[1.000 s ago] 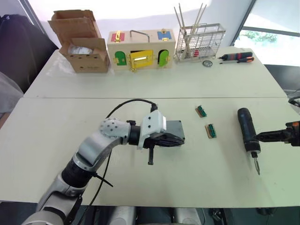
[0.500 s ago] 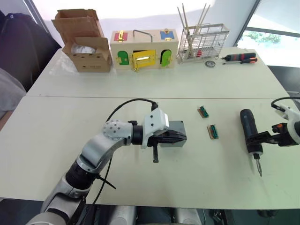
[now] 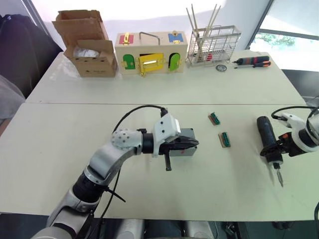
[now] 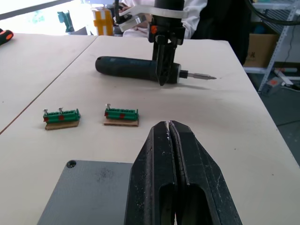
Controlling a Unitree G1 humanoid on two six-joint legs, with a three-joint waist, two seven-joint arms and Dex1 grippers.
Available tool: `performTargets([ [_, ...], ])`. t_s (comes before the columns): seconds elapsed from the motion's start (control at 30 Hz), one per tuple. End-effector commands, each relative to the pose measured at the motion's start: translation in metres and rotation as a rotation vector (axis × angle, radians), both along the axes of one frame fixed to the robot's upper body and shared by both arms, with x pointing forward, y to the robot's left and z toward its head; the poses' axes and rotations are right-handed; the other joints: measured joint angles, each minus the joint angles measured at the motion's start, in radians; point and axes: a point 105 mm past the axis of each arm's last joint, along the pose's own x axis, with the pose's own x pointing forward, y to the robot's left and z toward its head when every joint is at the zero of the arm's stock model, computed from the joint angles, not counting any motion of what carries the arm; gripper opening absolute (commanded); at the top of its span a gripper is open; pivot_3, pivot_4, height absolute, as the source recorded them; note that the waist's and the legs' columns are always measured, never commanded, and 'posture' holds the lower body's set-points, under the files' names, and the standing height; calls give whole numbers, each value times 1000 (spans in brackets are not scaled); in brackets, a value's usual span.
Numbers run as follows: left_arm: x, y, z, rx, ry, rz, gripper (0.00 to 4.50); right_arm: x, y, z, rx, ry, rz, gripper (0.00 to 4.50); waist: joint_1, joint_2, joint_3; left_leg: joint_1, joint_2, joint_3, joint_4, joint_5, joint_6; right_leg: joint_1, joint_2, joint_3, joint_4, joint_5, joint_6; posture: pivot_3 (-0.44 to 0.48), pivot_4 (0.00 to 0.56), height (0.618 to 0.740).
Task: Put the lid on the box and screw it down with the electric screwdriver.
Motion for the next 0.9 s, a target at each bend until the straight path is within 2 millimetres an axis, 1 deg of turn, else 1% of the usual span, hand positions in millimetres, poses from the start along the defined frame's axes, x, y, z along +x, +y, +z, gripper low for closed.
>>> performTargets([
  [0.03, -2, 1, 6, -17, -34, 12, 0, -7, 6, -8, 27, 53, 34, 1974, 1, 0, 0, 0, 0, 0, 0, 0, 0, 0, 0, 0, 0, 0, 0, 0, 150, 730],
  [0.07, -2, 1, 6, -18, -34, 15, 0, -7, 5, -8, 27, 57, 39, 1824, 2, 0, 0, 0, 0, 0, 0, 0, 0, 0, 0, 0, 0, 0, 0, 0, 150, 730],
  [0.27, -5, 2, 9, -67, 16, 33, 0, -13, -4, -15, -11, 103, 60, 1824, 6, 0, 0, 0, 0, -1, 0, 0, -1, 0, 0, 0, 0, 0, 0, 0, 150, 730],
  [0.3, -5, 3, 9, -64, 16, 33, 0, -13, -4, -14, -11, 101, 66, 1824, 6, 0, 0, 0, 0, -1, 0, 0, -1, 1, 0, -1, 0, 0, 0, 0, 150, 730],
  [0.37, -5, 4, 8, -58, 18, 29, 0, -5, -1, -6, 7, 58, 119, 1824, 6, 0, 0, 0, 0, -1, 1, 0, -1, 1, 0, -1, 0, 0, 0, 0, 150, 730],
  [0.4, -5, 5, 8, -54, 20, 25, 0, -2, 0, 2, -2, 38, 195, 1824, 5, 0, 0, 0, 0, -1, 1, 0, -1, 1, 0, -1, 0, 0, 0, 0, 150, 730],
  [0.43, -4, 6, 7, -45, 21, 20, 0, 9, 1, 14, -24, -23, 232, 1824, 4, 0, 0, 0, 0, -1, 1, 0, -1, 1, 0, -1, 0, 0, 0, 0, 150, 730],
  [0.47, -3, 6, 8, -42, 21, 10, 0, 21, 4, 31, -37, -97, 278, 1824, -1, 1, 1, 0, 0, -1, 1, 0, -1, 1, 0, -1, 0, 0, 0, 0, 150, 730],
  [0.5, -1, 8, 8, -39, 21, 4, 0, 30, 7, 42, -44, -147, 308, 1824, -7, 4, 1, 0, -1, 0, 1, 1, -1, 0, 0, 0, 0, 0, 0, 0, 150, 730],
  [0.57, 1, 11, 15, -53, 29, -17, 0, 42, 14, 71, -13, -259, 305, 1824, -20, 11, 5, 0, -1, 2, 1, 1, -2, -1, -1, 1, 1, 0, 0, 0, 150, 730],
  [0.6, 2, 13, 18, -51, 27, -25, 0, 46, 15, 82, -5, -307, 300, 1824, -20, 12, 5, -1, -1, 3, 0, 1, -2, -3, -1, 2, 2, 0, 0, 0, 150, 730],
  [0.67, 5, 17, 21, -31, 20, -39, 0, 53, 20, 109, 81, -456, 230, 1824, -18, 12, 5, -5, -1, 1, -1, 1, -2, -8, 0, 1, 5, 0, 1, 0, 150, 730],
  [0.7, 7, 19, 22, -18, 15, -42, 0, 57, 26, 122, 146, -545, 203, 1824, -16, 12, 5, -9, 0, 1, -1, 2, -3, -13, 0, 1, 6, 0, 1, 0, 150, 730],
  [0.77, 10, 25, 24, 3, 7, -41, 0, 61, 40, 139, 260, -689, 178, 1824, -13, 11, 6, -16, 0, 0, 0, 4, -6, -21, 0, 0, 10, 0, 1, 0, 150, 730],
  [0.8, 12, 29, 25, 17, -1, -35, 0, 66, 57, 157, 342, -874, 228, 1824, -13, 9, 6, -16, 0, 0, 0, 4, -6, -21, -1, 0, 10, 0, 0, 0, 150, 730],
  [0.83, 14, 32, 27, 26, -6, -30, 0, 64, 69, 171, 410, -1027, 246, 1824, -14, 6, 7, -16, 0, 0, 0, 4, -7, -21, -1, 0, 10, 0, 0, 0, 150, 730],
  [0.87, 16, 36, 30, 30, -7, -27, 0, 55, 86, 181, 473, -1191, 295, 1824, -18, 6, 7, -16, 0, -1, 0, 4, -7, -21, 0, 0, 10, 0, 0, 0, 150, 730],
  [0.9, 16, 39, 34, 30, -6, -27, 0, 46, 97, 180, 517, -1275, 295, 1824, -18, 6, 7, -16, 0, 0, 1, 4, -8, -21, -1, 1, 12, 0, 0, 0, 150, 730],
])
